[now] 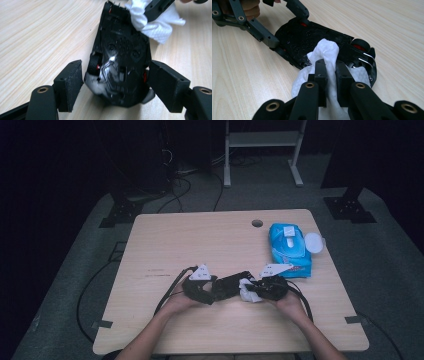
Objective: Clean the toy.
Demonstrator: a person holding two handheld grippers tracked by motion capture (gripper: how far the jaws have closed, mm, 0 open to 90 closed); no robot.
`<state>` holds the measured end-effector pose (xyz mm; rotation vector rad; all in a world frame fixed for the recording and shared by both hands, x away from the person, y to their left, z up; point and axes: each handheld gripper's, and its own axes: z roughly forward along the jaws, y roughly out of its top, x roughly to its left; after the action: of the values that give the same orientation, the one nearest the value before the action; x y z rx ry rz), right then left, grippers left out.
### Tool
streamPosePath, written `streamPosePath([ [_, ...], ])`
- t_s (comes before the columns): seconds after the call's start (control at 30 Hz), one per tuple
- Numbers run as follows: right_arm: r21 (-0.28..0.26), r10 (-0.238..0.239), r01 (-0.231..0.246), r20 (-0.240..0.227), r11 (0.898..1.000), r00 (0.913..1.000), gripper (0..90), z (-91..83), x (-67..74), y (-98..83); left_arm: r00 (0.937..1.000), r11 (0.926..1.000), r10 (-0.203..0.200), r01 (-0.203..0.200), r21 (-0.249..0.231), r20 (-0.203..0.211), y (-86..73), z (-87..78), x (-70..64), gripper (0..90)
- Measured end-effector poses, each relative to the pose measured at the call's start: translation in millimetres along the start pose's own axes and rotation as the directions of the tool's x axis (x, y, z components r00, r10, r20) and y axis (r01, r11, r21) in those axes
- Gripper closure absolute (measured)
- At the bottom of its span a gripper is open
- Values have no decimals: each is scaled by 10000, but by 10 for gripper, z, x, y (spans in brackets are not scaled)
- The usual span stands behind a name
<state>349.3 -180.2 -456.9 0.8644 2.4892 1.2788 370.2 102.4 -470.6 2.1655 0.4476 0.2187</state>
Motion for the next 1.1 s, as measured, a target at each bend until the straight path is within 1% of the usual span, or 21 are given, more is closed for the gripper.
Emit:
streamPosePath([
  [0.03,3,48,-48,37,10000,10000,817,-10,-7,-6,10000,10000,-23,23,5,-15,-6,2,6,274],
  [0.07,-18,50,-50,16,10000,10000,817,-15,-18,-10,9999,9999,-153,153,17,5,-6,7,14,279],
  [0.13,34,228,-228,-78,9997,9997,817,-43,-41,-19,9999,9999,-172,172,11,12,-4,13,16,279],
  [0.2,107,290,-289,-105,9995,9995,817,-60,-55,-14,9993,9995,-322,323,-57,181,-7,27,24,292],
  [0.27,192,222,-222,32,9996,9997,817,-63,-64,16,9992,9994,-348,350,-65,209,-6,33,23,302],
  [0.33,-1,314,-314,195,9995,9993,817,-44,-88,77,9989,9992,-384,385,-49,251,-4,40,19,310],
  [0.4,-367,350,-331,523,9988,9980,818,-7,-115,152,9983,9988,-488,489,-21,321,-6,48,17,310],
  [0.43,-474,346,-315,664,9984,9972,817,20,-135,188,9983,9989,-463,464,5,342,-5,50,17,310],
  [0.5,-573,437,-392,792,9976,9959,818,78,-183,232,9984,9991,-434,434,3,350,-3,52,11,312],
  [0.6,-492,591,-553,808,9973,9950,817,108,-240,226,9981,9990,-439,440,-21,426,1,59,13,313],
  [0.73,-181,560,-547,785,9983,9953,817,20,-261,126,9978,9988,-483,485,-39,461,8,62,15,304],
  [0.8,5,674,-676,708,9977,9952,815,-28,-273,73,9975,9986,-528,529,-10,479,13,66,17,303],
  [0.87,48,712,-717,664,9974,9952,815,-69,-264,49,9977,9987,-503,503,13,448,16,64,14,308],
  [0.93,189,488,-506,832,9985,9953,815,-89,-217,66,9977,9987,-515,514,37,445,20,64,15,310],
  [1.0,49,408,-411,600,9991,9974,815,-91,-148,87,9976,9986,-520,519,46,459,18,64,21,311],
  [1.1,229,124,-136,507,9996,9986,815,-47,-94,71,9963,9977,-672,670,57,541,15,68,28,310],
])
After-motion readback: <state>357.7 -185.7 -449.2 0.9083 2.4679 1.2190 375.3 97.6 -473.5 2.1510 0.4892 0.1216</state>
